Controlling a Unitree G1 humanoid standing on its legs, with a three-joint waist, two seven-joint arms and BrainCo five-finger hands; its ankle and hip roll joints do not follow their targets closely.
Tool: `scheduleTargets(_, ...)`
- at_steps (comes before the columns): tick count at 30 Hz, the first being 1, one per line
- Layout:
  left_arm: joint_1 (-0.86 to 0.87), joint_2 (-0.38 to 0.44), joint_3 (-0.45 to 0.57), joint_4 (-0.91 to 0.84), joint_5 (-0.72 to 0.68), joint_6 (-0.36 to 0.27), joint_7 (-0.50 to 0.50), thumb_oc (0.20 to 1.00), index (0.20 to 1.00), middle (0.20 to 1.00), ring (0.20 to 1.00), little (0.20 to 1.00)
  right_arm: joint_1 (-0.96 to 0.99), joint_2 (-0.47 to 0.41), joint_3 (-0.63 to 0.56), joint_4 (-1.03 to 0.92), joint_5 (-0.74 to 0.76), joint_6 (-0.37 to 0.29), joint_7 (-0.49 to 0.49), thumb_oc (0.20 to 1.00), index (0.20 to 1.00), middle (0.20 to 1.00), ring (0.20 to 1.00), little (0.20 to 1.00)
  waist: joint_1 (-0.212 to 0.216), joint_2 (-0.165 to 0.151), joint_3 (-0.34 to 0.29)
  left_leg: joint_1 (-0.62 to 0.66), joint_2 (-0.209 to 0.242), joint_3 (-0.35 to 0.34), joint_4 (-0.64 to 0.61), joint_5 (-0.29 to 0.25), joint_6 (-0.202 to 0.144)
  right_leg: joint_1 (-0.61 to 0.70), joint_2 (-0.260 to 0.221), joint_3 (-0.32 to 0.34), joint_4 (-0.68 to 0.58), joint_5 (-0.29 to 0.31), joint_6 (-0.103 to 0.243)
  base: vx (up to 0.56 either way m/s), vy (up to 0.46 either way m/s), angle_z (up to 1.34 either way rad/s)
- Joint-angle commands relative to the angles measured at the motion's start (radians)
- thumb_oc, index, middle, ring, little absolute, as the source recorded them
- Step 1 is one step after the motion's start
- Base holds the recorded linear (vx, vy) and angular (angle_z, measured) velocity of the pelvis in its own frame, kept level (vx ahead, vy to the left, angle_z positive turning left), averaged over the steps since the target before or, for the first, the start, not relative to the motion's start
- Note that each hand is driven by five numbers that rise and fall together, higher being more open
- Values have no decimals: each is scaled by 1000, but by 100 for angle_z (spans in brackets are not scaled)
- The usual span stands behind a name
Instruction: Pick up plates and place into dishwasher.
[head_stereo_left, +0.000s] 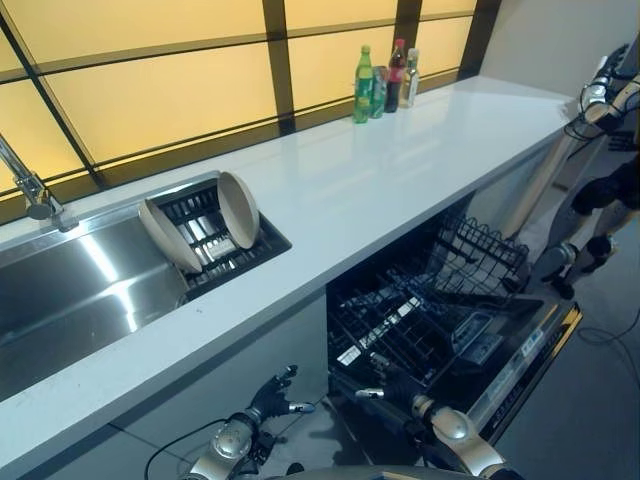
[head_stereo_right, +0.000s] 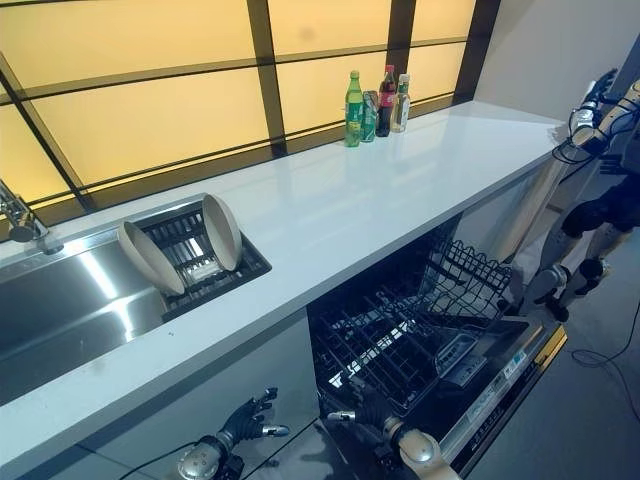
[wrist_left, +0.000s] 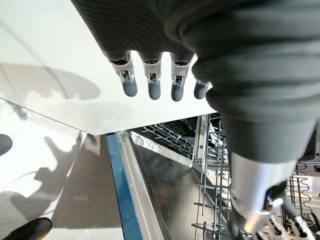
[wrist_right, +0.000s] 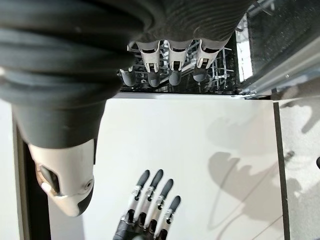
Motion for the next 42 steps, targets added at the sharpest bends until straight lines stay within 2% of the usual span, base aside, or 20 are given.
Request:
scheduleTargets(1, -120, -9, -31, 8, -2, -37, 4, 1000, 1000, 1000, 1000, 1000, -91, 10, 13, -44, 62, -36, 47, 1000, 1000, 1000, 1000, 1000, 43, -18, 74, 33, -55, 43, 44, -126, 43, -19, -58, 23, 85, -83, 47, 20, -22, 6)
scheduleTargets(3, -119, -6, -24, 8, 6, -56, 20, 1000, 1000, 1000, 1000, 1000, -89, 11, 11, -47, 89, -26, 52, 1000, 1000, 1000, 1000, 1000, 44, -22, 72, 37, -54, 42, 41, -126, 42, -15, -56, 22, 81, -83, 46, 22, -32, 8)
scheduleTargets(7, -111, 42, -12, -84, 18, -61, -60, 1000, 1000, 1000, 1000, 1000, -74, 8, -23, -78, 167, 8, 116, 1000, 1000, 1000, 1000, 1000, 45, -21, 69, 46, -50, 45, 31, -123, 36, -8, -56, 16, 72, -80, 48, 10, -8, 5)
scheduleTargets(11, -88, 139, 25, -260, -145, -47, -309, 1000, 1000, 1000, 1000, 1000, -32, -45, -62, -183, 229, 37, 214, 1000, 1000, 1000, 1000, 1000, 38, -10, 69, 50, -48, 50, 25, -121, 35, -5, -56, 15, 64, -75, 50, 7, 20, 5)
scheduleTargets(13, -77, 182, 49, -338, -195, -43, -399, 1000, 1000, 1000, 1000, 1000, -16, -67, -79, -219, 238, 36, 221, 1000, 1000, 1000, 1000, 1000, 34, -5, 69, 50, -47, 53, 23, -118, 34, -6, -56, 14, 63, -73, 52, 9, 37, 3)
scheduleTargets(15, -69, 249, 96, -493, -357, -5, -590, 1000, 1000, 1000, 1000, 1000, 7, -96, -101, -250, 231, 32, 208, 1000, 1000, 1000, 1000, 1000, 29, 4, 68, 47, -47, 57, 19, -115, 33, -10, -58, 14, 62, -71, 54, 3, 50, 0)
scheduleTargets(17, -64, 269, 134, -586, -475, 44, -703, 1000, 1000, 1000, 1000, 1000, 20, -103, -115, -253, 239, 35, 209, 1000, 1000, 1000, 1000, 1000, 28, 8, 67, 48, -48, 58, 16, -115, 33, -10, -60, 13, 60, -70, 55, 6, 37, 1)
scheduleTargets(18, -69, 273, 178, -690, -609, 86, -802, 1000, 1000, 1000, 1000, 1000, 32, -98, -130, -246, 231, 37, 202, 1000, 1000, 1000, 1000, 1000, 29, 12, 64, 48, -49, 60, 12, -115, 34, -9, -61, 12, 57, -70, 55, 0, 0, 0)
scheduleTargets(20, -82, 250, 228, -788, -788, 126, -890, 1000, 1000, 1000, 1000, 1000, 38, -84, -140, -233, 211, 32, 191, 1000, 1000, 1000, 1000, 1000, 32, 14, 61, 50, -49, 59, 9, -118, 34, -5, -62, 11, 55, -71, 54, 0, 0, 0)
scheduleTargets(21, -89, 221, 259, -844, -852, 162, -916, 1000, 1000, 1000, 1000, 1000, 40, -73, -144, -224, 205, 27, 189, 1000, 1000, 1000, 1000, 1000, 34, 13, 60, 52, -49, 58, 9, -120, 34, -3, -62, 11, 55, -73, 54, 33, -11, 0)
scheduleTargets(23, -126, 172, 324, -923, -961, 187, -940, 1000, 1000, 1000, 1000, 1000, 43, -34, -151, -198, 192, 11, 188, 1000, 1000, 1000, 1000, 1000, 37, 6, 53, 56, -48, 52, 9, -126, 32, 5, -60, 17, 52, -76, 52, 50, -56, 0)
scheduleTargets(25, -156, 139, 373, -990, -990, 180, -891, 1000, 1000, 1000, 1000, 1000, 44, -9, -148, -193, 186, 6, 190, 1000, 1000, 1000, 1000, 1000, 38, 0, 50, 59, -47, 45, 9, -128, 29, 11, -56, 22, 50, -79, 50, 37, -71, 1)
scheduleTargets(28, -220, 163, 467, -1039, -999, 72, -681, 1000, 1000, 1000, 1000, 1000, 58, 14, -137, -199, 172, -10, 196, 1000, 1000, 1000, 1000, 1000, 41, -7, 41, 59, -45, 36, 9, -128, 23, 17, -52, 23, 47, -85, 51, 22, -46, 2)
scheduleTargets(31, -284, 239, 577, -1003, -884, -66, -422, 1000, 1000, 1000, 1000, 1000, 67, 18, -126, -208, 179, -17, 188, 1000, 1000, 1000, 1000, 1000, 46, -7, 28, 56, -43, 31, 9, -126, 16, 20, -49, 19, 41, -90, 52, 17, -15, 7)
scheduleTargets(32, -296, 260, 592, -983, -852, -85, -383, 1000, 1000, 1000, 1000, 1000, 66, 18, -125, -212, 182, -13, 186, 1000, 1000, 1000, 1000, 1000, 47, -7, 27, 54, -43, 30, 9, -125, 15, 21, -48, 17, 40, -90, 52, 6, 5, 9)
scheduleTargets(34, -350, 382, 643, -896, -651, -171, -146, 1000, 1000, 1000, 1000, 1000, 59, -2, -116, -229, 183, 1, 171, 1000, 1000, 1000, 1000, 1000, 48, 3, 20, 51, -42, 34, 9, -121, 11, 21, -47, 13, 36, -90, 52, 13, 21, 5)
scheduleTargets(35, -380, 423, 653, -857, -583, -173, -56, 1000, 1000, 1000, 1000, 1000, 53, -8, -110, -236, 192, 5, 166, 1000, 1000, 1000, 1000, 1000, 48, 5, 20, 49, -42, 34, 9, -119, 10, 21, -46, 11, 36, -90, 52, -5, 40, 2)
scheduleTargets(38, -480, 617, 646, -614, -219, -227, 247, 1000, 1000, 1000, 1000, 1000, 38, -35, -100, -268, 248, 0, 132, 1000, 1000, 1000, 1000, 1000, 40, 18, 16, 42, -41, 46, 9, -111, 8, 15, -45, 8, 35, -87, 53, 33, 40, 1)
scheduleTargets(39, -519, 684, 625, -535, -108, -227, 340, 1000, 1000, 1000, 1000, 1000, 37, -46, -98, -288, 262, 5, 117, 1000, 1000, 1000, 1000, 1000, 36, 20, 16, 41, -41, 48, 9, -110, 9, 13, -44, 8, 36, -87, 55, 26, 36, -1)
scheduleTargets(42, -568, 845, 558, -391, 132, -202, 507, 1000, 1000, 1000, 1000, 1000, 53, -84, -109, -324, 291, 10, 125, 1000, 1000, 1000, 1000, 1000, 26, 23, 19, 35, -39, 61, 9, -106, 9, 6, -45, 7, 36, -81, 59, 8, 11, -1)
